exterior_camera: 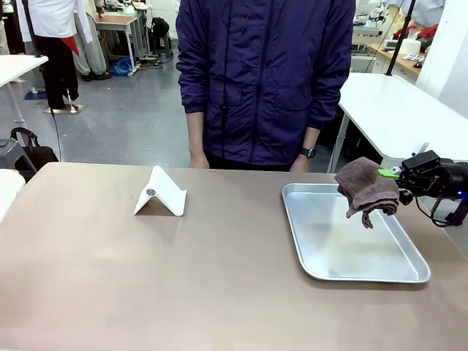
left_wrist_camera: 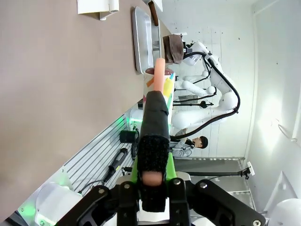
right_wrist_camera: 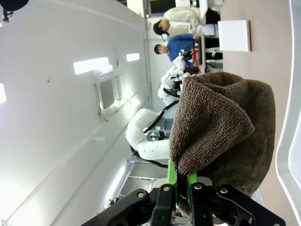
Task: Clean the surface of the table.
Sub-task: Clean the area not pointed to by the person, then return the Lint Roller and towel to their original positions.
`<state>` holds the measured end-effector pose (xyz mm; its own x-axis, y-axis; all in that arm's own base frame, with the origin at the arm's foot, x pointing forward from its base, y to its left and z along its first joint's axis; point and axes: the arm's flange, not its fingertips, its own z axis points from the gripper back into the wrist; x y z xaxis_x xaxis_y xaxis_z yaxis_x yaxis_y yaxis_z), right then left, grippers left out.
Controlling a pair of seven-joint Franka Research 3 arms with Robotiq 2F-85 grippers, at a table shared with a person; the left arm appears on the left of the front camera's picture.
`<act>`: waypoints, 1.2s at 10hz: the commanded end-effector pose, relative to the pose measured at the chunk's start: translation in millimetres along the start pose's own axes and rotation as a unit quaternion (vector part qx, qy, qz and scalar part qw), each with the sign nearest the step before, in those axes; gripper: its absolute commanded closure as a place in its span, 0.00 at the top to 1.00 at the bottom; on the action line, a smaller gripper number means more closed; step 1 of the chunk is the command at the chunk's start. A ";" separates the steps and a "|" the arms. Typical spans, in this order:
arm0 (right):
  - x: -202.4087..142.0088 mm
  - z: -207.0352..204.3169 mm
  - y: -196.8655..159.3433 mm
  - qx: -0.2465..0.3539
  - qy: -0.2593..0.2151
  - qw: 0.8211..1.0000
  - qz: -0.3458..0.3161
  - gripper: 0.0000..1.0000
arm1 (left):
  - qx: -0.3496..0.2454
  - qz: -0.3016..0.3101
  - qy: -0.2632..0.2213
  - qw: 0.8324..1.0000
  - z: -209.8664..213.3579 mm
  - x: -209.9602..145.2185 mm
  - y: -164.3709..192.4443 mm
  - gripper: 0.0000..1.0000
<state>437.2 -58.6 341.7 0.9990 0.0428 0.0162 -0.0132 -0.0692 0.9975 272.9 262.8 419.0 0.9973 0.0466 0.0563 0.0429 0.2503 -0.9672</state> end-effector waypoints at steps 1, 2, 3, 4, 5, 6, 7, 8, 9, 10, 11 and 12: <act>-1.0 -1.9 1.5 -0.006 0.000 1.000 0.008 0.09 | -0.005 0.006 -0.009 1.000 0.7 1.2 -3.5 0.22; -1.0 -1.9 1.5 -0.006 0.000 1.000 0.008 0.09 | -0.005 0.006 -0.009 1.000 0.7 1.2 -3.5 0.22; -1.0 -1.9 1.5 -0.006 0.000 1.000 0.008 0.09 | -0.005 0.006 -0.009 1.000 0.7 1.2 -3.5 0.22; -1.0 -1.9 1.5 -0.006 0.000 1.000 0.008 0.09 | -0.005 0.006 -0.009 1.000 0.7 1.2 -3.5 0.22; -1.0 -1.9 1.5 -0.006 0.000 1.000 0.008 0.09 | -0.005 0.006 -0.009 1.000 0.7 1.2 -3.5 0.22; -1.0 -1.9 1.5 -0.006 0.000 1.000 0.008 0.09 | -0.005 0.006 -0.009 1.000 0.7 1.2 -3.5 0.22; -1.0 -1.9 1.5 -0.006 0.000 1.000 0.008 0.09 | -0.005 0.006 -0.009 1.000 0.7 1.2 -3.5 0.22; -1.0 -1.9 1.5 -0.006 0.000 1.000 0.008 0.09 | -0.005 0.006 -0.009 1.000 0.7 1.2 -3.5 0.22; -1.0 -1.9 1.5 -0.006 0.000 1.000 0.008 0.09 | -0.005 0.006 -0.009 1.000 0.7 1.2 -3.5 0.22; -1.0 -1.9 1.5 -0.006 0.000 1.000 0.008 0.09 | -0.005 0.006 -0.009 1.000 0.7 1.2 -3.5 0.22; -1.0 -1.9 1.5 -0.006 0.000 1.000 0.008 0.09 | -0.005 0.006 -0.009 1.000 0.7 1.2 -3.5 0.22; -1.0 -1.9 1.5 -0.006 0.000 1.000 0.008 0.09 | -0.005 0.006 -0.009 1.000 0.7 1.2 -3.5 0.22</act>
<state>437.2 -58.6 341.7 0.9990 0.0428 0.0162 -0.0132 -0.0692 0.9975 273.0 262.9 418.9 0.9973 0.0475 0.0562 0.0425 0.2514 -0.9670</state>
